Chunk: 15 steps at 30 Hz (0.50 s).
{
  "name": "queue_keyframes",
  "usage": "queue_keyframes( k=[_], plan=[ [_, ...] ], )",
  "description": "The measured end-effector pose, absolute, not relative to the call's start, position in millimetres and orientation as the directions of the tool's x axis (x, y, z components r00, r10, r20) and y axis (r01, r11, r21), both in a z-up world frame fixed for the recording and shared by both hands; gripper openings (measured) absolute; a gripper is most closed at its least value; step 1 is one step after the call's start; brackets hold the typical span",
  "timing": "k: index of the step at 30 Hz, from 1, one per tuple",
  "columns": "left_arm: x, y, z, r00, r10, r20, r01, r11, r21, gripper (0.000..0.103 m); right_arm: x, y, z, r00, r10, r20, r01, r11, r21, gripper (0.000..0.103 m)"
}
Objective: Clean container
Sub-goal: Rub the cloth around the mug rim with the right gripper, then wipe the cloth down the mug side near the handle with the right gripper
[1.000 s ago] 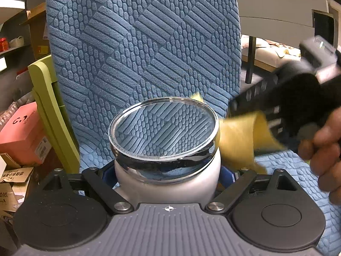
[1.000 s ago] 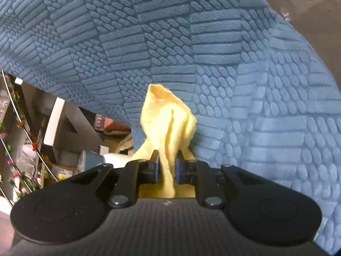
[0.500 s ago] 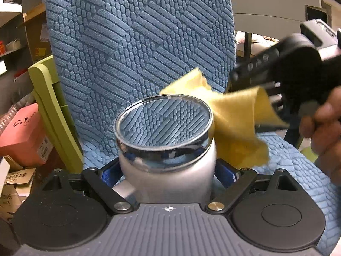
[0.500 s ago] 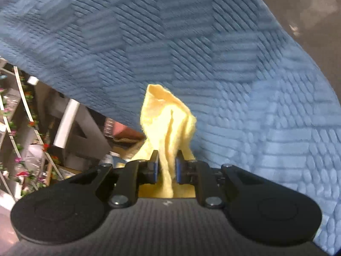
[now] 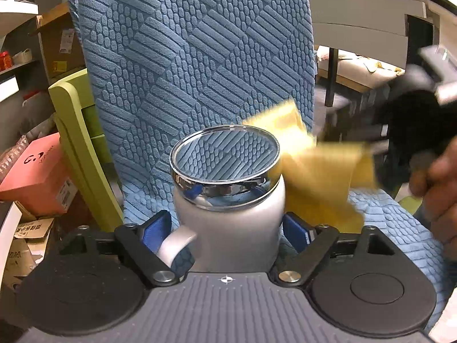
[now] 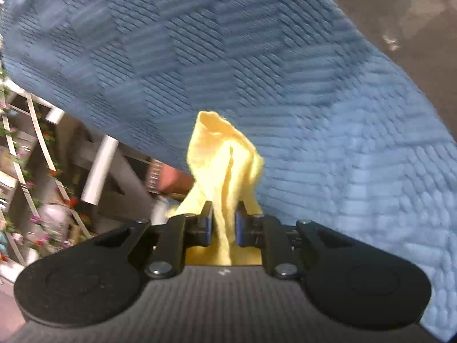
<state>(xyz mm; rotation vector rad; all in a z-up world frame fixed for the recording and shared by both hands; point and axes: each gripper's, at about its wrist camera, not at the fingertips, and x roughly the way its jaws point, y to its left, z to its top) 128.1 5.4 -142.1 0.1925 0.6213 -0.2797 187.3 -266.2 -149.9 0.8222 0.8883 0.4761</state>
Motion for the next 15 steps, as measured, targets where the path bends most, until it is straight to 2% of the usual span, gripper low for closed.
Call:
queue_keyframes(
  k=[3, 5, 9, 14, 15],
  plan=[
    [128.3, 7.9, -134.2, 0.776, -0.207, -0.596, 0.318, 0.944, 0.086, 0.083, 183.2, -267.9, -168.9, 0.530, 0.637, -0.560, 0.039, 0.641, 0.766, 0.016],
    [123.5, 9.4, -130.9, 0.773, -0.213, -0.597, 0.318, 0.945, 0.075, 0.082, 178.0, -274.0, -165.7, 0.541, 0.635, -0.551, 0.049, 0.631, 0.775, 0.016],
    [131.4, 21.2, -125.8, 0.765, -0.233, -0.600, 0.335, 0.940, 0.061, 0.081, 169.0, -263.7, -143.6, 0.609, 0.645, -0.462, -0.007, 0.586, 0.810, 0.016],
    [128.9, 23.2, -123.8, 0.759, -0.249, -0.601, 0.349, 0.936, 0.054, 0.080, 167.8, -262.2, -170.9, 0.559, 0.590, -0.582, 0.083, 0.659, 0.747, 0.016],
    [128.7, 25.0, -123.2, 0.759, -0.254, -0.600, 0.351, 0.935, 0.049, 0.080, 167.6, -264.7, -172.6, 0.558, 0.592, -0.582, 0.095, 0.651, 0.753, 0.016]
  ],
)
